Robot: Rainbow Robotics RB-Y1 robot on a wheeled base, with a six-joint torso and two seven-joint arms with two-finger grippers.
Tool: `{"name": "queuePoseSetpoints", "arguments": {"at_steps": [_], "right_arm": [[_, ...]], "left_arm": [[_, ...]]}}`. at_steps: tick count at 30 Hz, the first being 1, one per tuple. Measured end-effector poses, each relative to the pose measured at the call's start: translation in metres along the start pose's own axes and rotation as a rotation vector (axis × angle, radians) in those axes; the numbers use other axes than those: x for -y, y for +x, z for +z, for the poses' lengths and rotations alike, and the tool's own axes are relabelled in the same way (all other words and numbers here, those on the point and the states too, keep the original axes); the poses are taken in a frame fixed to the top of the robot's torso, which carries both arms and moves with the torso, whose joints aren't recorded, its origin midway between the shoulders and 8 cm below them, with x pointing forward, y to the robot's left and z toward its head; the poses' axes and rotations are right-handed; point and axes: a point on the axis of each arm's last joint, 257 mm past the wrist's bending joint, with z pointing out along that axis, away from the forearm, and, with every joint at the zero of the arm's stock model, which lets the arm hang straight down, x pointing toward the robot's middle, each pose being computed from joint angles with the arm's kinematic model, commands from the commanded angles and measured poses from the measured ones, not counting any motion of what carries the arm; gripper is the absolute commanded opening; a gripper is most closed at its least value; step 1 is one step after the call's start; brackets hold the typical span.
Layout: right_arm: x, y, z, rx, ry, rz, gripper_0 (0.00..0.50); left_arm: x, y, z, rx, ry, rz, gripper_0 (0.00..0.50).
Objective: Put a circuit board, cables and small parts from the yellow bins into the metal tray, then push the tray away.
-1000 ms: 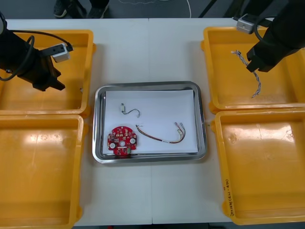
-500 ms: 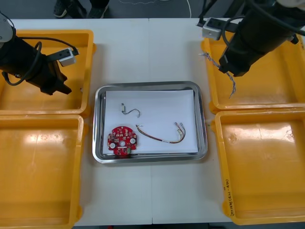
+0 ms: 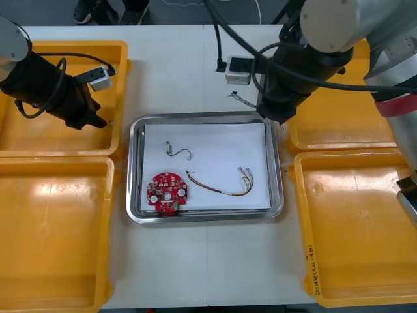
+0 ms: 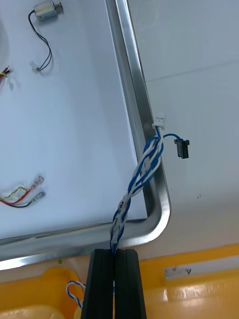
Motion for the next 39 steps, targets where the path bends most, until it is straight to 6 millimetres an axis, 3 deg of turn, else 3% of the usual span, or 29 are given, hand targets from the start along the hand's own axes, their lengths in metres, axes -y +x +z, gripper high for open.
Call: {"name": "queuePoseSetpoints", "arguments": {"at_steps": [11, 23, 39], "right_arm": [[-0.023, -0.030, 0.036, -0.019, 0.018, -0.118, 0.000], [-0.035, -0.032, 0.066, -0.089, 0.069, -0.229, 0.000], [-0.045, -0.033, 0.086, -0.113, 0.090, -0.299, 0.000]], "left_arm": [[0.003, -0.005, 0.013, -0.015, -0.007, 0.036, 0.500], [0.012, -0.004, 0.024, -0.045, 0.006, 0.070, 0.500], [0.004, 0.010, 0.023, -0.106, -0.022, 0.081, 0.500]]}}
